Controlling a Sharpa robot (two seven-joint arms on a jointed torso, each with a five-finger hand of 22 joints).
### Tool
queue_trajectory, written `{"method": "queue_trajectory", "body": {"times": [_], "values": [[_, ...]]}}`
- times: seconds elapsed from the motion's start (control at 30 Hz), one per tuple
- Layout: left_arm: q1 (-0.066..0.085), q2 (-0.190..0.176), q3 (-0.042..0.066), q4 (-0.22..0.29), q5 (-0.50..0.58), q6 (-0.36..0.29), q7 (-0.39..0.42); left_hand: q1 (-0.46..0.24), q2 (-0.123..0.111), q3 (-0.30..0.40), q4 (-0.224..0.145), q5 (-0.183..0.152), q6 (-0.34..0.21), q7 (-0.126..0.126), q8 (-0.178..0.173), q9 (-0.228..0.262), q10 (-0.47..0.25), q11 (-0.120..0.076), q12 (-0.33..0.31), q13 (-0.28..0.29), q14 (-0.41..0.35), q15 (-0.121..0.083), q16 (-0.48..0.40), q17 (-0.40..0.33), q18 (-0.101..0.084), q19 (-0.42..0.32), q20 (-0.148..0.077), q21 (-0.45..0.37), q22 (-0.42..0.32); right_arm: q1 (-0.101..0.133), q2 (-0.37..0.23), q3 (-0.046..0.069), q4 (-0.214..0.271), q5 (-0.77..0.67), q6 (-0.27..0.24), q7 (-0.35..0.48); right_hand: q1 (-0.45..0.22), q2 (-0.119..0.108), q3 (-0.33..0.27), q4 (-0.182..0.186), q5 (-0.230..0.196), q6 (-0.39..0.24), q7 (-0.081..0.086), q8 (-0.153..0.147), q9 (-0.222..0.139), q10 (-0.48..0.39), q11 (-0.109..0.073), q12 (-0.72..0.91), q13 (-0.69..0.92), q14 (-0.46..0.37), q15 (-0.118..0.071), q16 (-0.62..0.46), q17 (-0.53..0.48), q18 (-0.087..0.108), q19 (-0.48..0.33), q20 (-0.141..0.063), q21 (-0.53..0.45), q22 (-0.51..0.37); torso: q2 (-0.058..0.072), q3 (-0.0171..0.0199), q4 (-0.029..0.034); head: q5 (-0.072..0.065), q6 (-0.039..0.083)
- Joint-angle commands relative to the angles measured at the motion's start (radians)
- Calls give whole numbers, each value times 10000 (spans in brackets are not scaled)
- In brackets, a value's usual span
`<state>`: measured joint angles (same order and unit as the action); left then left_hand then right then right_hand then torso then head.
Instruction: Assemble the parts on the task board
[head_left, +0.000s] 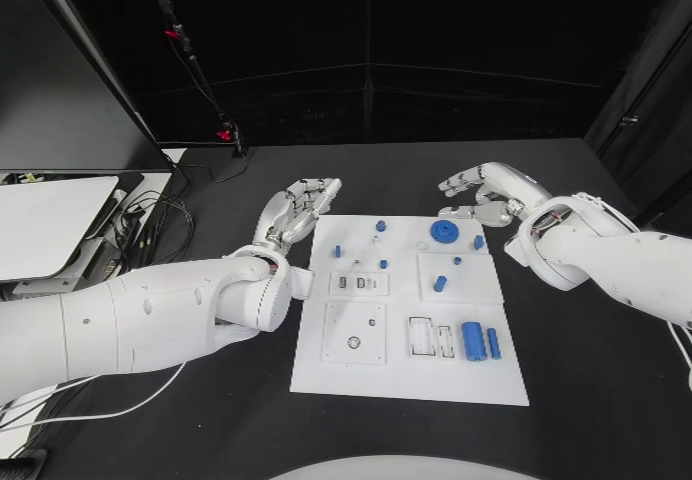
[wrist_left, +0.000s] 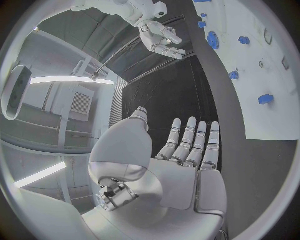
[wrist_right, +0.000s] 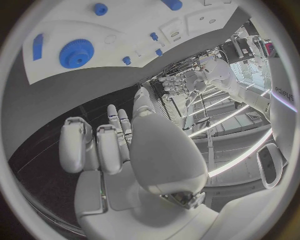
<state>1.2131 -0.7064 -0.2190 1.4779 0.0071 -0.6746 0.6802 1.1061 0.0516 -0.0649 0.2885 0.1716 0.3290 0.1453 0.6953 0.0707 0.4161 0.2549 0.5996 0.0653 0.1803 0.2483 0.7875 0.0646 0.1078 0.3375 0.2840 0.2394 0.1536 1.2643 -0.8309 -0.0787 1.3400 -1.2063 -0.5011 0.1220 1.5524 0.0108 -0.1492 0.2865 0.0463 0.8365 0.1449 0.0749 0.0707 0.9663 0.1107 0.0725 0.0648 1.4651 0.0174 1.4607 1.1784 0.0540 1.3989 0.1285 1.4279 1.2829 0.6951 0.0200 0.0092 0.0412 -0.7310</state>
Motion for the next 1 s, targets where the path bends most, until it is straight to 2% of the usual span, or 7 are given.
{"method": "queue_trajectory", "body": {"times": [0.03, 0.37, 0.43, 0.5, 0.53, 0.67, 1.0], "values": [[18, 8, 11, -20, -66, 96, 2952, 81, 43, -67, 19, 61, 54, 1484, 44, -11, 17, 16, 65, -3, 83, 20, 45, 5, 5, 29, 34, 38, 9, 24, -204, -1, 109, -292, 186, -15, -189, -79, 155, 8, 8, -97, -83, -73, -25, -50, -21, 32, 6, 352, -38, -38, -28, 158, -3, -73, -75, -29, -33, -7, -40, -145, 48], [16, 25, 10, -64, -66, 113, 2948, 164, 63, -98, 15, 99, 80, 1483, 55, -17, 35, 18, 85, 0, 129, 27, 62, 7, -5, 33, 34, 60, 15, 10, -395, -10, -161, -444, 344, -42, -1302, -618, 629, -75, 66, -446, -443, -38, -15, 2388, -600, 2864, 1701, -1390, -336, -1382, -2951, 724, -2476, -390, -2039, -2504, 0, 1, 15, -401, 204], [16, 28, 10, -67, -66, 121, 2949, 182, 67, -108, 17, 109, 89, 1483, 59, -17, 42, 18, 92, 1, 142, 27, 66, 7, -6, 33, 33, 65, 17, 3, -312, -11, -301, -412, 505, -26, -2125, -875, 1197, -448, 203, -918, -1150, -49, -9, 1694, -862, 7887, 6206, -1337, -226, -187, -757, 646, -3647, -304, -2620, -2862, 8, 6, 22, -431, 235], [16, 31, 10, -69, -66, 124, 2945, 190, 70, -114, 18, 116, 94, 1482, 61, -18, 46, 18, 95, 1, 149, 27, 68, 7, -6, 33, 32, 68, 17, -16, -181, -11, -487, -346, 591, 29, -2067, -1243, 1352, -37, -72, -860, -917, -86, -23, 2113, -411, 12717, 11511, -491, -306, 671, 1545, 768, -3710, -404, -2436, -2654, 14, 10, 36, -498, 240], [15, 32, 10, -66, -66, 124, 2945, 191, 70, -115, 18, 117, 95, 1482, 61, -18, 47, 18, 95, 1, 149, 27, 69, 7, -6, 34, 32, 68, 17, -31, -113, -11, -581, -336, 607, 57, -2288, -819, 1464, 26, -8, -745, -858, -36, 0, 2894, -683, 13377, 12430, 163, -83, 876, 2596, 696, -3862, -285, -2488, -2681, 13, 6, 37, -523, 228], [16, 29, 10, -40, -66, 135, 2945, 191, 70, -115, 18, 117, 95, 1482, 61, -18, 47, 18, 95, 1, 149, 27, 69, 7, -6, 34, 32, 68, 17, -81, 132, -12, -935, -549, 541, 35, -2504, -1060, 1588, 29, 572, 15, -646, 250, 143, 6045, -377, 14983, 15060, 1057, 170, 1101, 3924, 297, -2491, -101, -986, -613, 16, -2, 25, -541, 240], [16, 13, 10, -23, -66, 139, 2941, 197, 75, -123, 22, 128, 101, 1482, 64, -19, 52, 17, 100, 1, 158, 27, 72, 7, -7, 42, 32, 78, 22, -209, 561, -12, -1499, -1926, 849, -1047, -2425, -1785, 2131, 36, 2483, 509, -750, 715, 338, 6045, -581, 14983, 15060, 1057, -7, 1101, 3924, -361, 1007, 4, 1125, 2378, 24, 21, 35, -510, 208]]}}
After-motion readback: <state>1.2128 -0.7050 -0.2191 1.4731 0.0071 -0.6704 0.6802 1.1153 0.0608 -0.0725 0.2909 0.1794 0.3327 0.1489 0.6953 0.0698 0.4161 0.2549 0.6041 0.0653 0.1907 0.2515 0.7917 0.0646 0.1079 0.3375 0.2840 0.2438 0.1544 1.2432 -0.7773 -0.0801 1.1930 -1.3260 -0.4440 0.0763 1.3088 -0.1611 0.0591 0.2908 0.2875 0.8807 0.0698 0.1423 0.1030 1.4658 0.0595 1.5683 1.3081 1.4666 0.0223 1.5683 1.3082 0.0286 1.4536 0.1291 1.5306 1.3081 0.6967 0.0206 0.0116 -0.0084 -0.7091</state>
